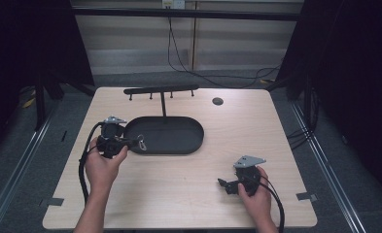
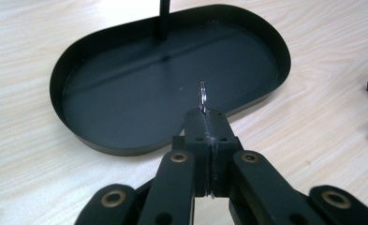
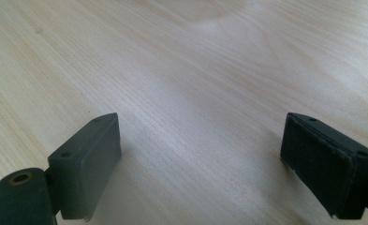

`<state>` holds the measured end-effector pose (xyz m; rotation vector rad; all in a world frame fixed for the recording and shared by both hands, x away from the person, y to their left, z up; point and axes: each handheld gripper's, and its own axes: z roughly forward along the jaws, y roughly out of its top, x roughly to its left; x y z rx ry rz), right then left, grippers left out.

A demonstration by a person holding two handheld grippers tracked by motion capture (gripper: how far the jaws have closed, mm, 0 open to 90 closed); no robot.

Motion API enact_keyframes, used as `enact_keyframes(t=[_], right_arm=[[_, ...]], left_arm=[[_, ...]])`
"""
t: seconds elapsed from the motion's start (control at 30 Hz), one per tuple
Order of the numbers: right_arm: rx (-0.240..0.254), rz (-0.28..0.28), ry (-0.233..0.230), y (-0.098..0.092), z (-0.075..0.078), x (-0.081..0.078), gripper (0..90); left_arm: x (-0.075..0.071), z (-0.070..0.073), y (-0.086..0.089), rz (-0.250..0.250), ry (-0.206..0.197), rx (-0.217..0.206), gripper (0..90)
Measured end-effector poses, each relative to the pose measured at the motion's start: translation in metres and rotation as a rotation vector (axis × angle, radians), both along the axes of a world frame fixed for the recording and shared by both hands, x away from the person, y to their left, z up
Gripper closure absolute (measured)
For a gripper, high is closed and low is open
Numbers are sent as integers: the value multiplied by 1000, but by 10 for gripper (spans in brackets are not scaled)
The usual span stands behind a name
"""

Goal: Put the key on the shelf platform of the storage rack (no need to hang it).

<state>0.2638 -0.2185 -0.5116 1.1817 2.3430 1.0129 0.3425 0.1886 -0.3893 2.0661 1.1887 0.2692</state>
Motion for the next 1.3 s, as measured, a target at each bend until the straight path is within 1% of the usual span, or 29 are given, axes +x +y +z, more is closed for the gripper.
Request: enact_keyframes(t=[0.2, 0.4, 0.5, 0.53, 0.57, 0.63, 0.77, 0.8, 0.9, 0.93, 0.97, 1.03, 1.13, 1.17, 1.27, 1.3], right_arm=[[0, 0, 0, 0, 0, 0, 118], [0, 0, 0, 0, 0, 0, 118], [0, 0, 0, 0, 0, 0, 117], [0, 0, 0, 0, 0, 0, 117], [0, 0, 0, 0, 0, 0, 117], [-1, 0, 0, 0, 0, 0, 117], [0, 0, 0, 0, 0, 0, 118], [0, 0, 0, 0, 0, 0, 117], [0, 0, 0, 0, 0, 0, 117], [0, 0, 0, 0, 0, 0, 117], [0, 0, 0, 0, 0, 0, 117], [0, 0, 0, 0, 0, 0, 117], [0, 0, 0, 0, 0, 0, 117], [-1, 0, 0, 0, 0, 0, 117], [0, 0, 0, 0, 0, 0, 117], [0, 0, 0, 0, 0, 0, 117]], left_arm=[[4, 3, -1, 0, 3, -4, 894], [9, 9, -3, 4, -8, -11, 894], [11, 9, -4, 2, -10, -13, 894], [11, 9, -4, 2, -10, -13, 894], [12, 9, -5, 2, -6, -29, 894], [13, 10, -6, 2, -10, -21, 894], [15, 10, -8, 6, -15, -19, 894], [17, 10, -8, 11, -16, -28, 894], [19, 10, -8, 14, -16, -27, 894], [20, 10, -8, 13, -10, -30, 894], [21, 10, -8, 18, -14, -36, 894], [22, 10, -8, 21, -8, -46, 894], [25, 9, -8, 26, -7, -45, 894], [26, 8, -8, 20, -5, -43, 894], [28, 6, -10, 29, -5, -48, 894], [29, 5, -10, 26, -6, -42, 894]])
